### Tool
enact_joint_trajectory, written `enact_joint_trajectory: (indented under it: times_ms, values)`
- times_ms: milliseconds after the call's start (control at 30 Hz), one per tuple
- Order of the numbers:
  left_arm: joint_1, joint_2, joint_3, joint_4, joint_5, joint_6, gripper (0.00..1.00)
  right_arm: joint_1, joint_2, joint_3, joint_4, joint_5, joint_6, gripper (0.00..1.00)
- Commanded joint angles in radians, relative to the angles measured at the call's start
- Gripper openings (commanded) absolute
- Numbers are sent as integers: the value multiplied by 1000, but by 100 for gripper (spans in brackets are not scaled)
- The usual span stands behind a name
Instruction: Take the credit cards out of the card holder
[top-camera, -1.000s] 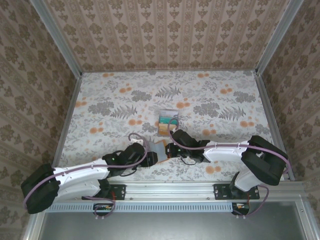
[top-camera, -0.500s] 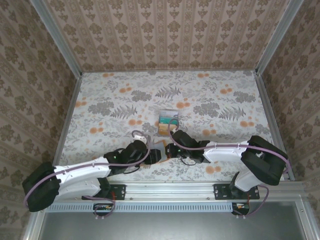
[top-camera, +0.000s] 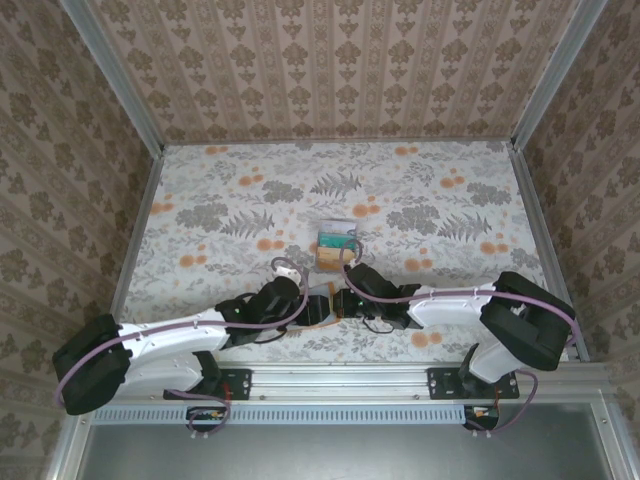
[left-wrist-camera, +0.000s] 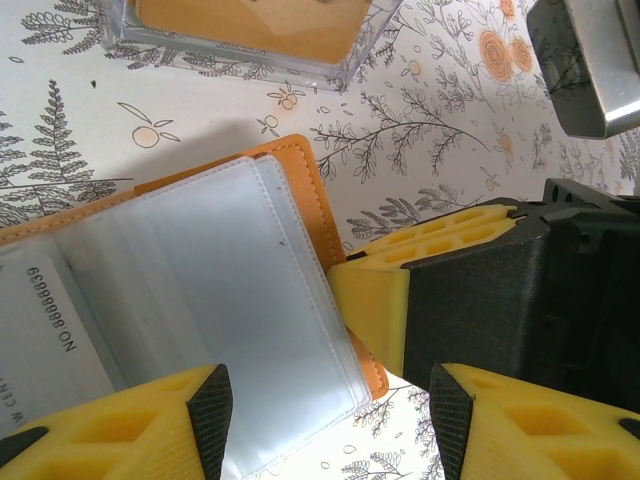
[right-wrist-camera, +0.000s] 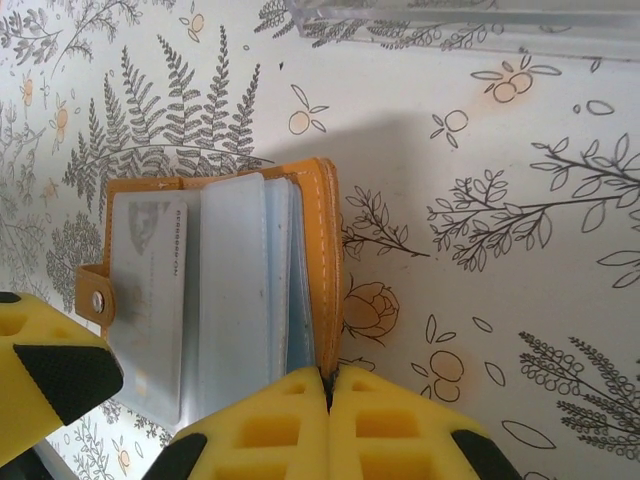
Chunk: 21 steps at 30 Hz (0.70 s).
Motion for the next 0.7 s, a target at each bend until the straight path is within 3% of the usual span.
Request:
enact_joint_trajectory:
  times_ms: [0,233,400,667]
  values:
    - [-4,-28,14,-41,-18,19,58,5,-56,-15,-59,65,-1,10]
    - [42,-151,-26,-183,-56,16,56,1,-185,-13,-162,138,-30,22]
    - [82,-266,-109,-231,-56,-9,48,1,-211,23,-191,114,-59,23]
    - [104,-372,-170,-251,-54,-29,30,21,-126,105,-144,10,-64,22]
